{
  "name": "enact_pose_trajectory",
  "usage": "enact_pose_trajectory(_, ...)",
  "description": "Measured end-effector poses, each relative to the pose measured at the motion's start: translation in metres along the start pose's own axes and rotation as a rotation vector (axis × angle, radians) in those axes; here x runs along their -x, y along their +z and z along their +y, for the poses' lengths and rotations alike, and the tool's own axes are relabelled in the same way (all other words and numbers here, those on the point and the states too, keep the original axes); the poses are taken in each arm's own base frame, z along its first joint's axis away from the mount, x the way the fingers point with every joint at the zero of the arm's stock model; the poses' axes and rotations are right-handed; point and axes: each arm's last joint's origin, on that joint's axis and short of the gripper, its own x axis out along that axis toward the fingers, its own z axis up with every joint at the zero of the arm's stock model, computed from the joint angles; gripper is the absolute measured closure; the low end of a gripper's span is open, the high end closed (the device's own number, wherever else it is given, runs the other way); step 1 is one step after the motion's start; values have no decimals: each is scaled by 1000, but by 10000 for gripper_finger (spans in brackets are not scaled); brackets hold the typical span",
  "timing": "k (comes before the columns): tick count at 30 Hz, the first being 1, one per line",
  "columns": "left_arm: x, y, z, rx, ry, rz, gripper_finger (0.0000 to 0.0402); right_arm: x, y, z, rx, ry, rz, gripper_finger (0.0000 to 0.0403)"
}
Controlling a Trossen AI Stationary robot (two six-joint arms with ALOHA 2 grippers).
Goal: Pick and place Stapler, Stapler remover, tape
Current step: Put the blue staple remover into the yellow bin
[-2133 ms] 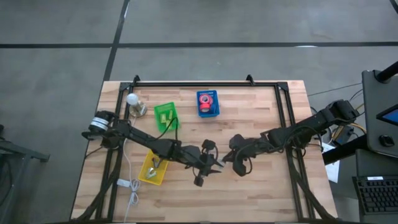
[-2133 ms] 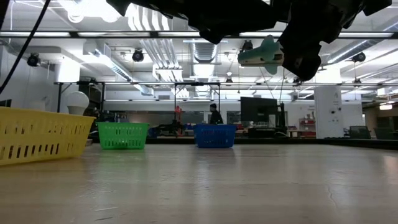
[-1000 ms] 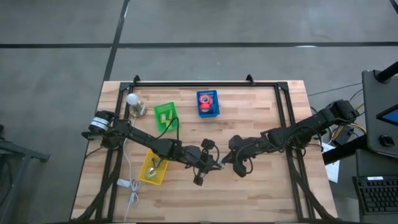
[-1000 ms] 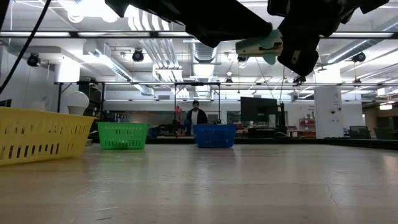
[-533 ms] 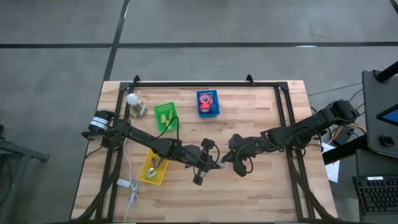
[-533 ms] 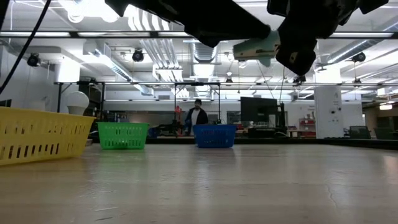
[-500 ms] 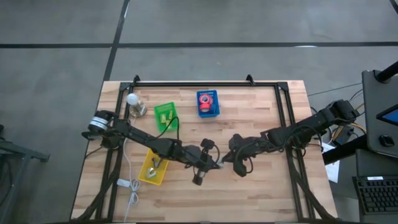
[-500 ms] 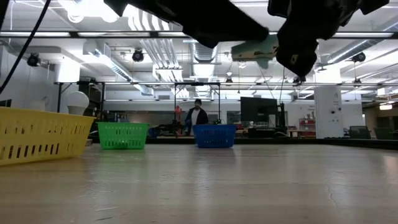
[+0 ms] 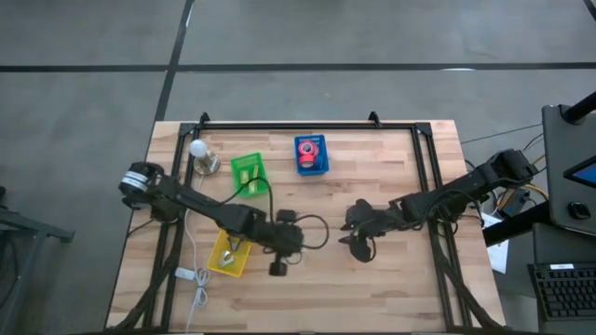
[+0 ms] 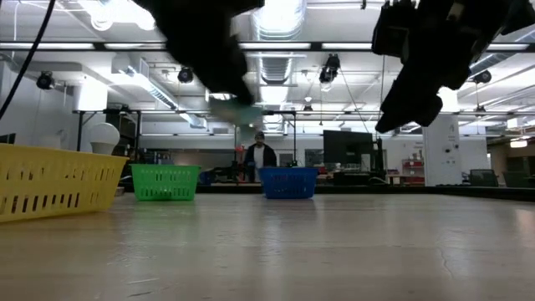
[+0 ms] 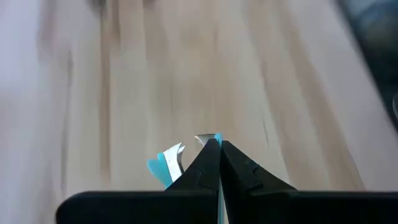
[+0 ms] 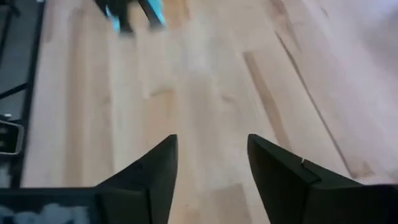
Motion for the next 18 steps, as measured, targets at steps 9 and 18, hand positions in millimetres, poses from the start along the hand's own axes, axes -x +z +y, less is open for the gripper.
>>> enact_pose_trajectory(9, 50, -38, -27, 280, 235, 320, 399, -2, -6, -6, -21, -53, -10, 212)
enact_pose_trajectory(18, 89, -70, -54, 443, 488, 317, 399, -2, -6, -6, -43, -51, -16, 225)
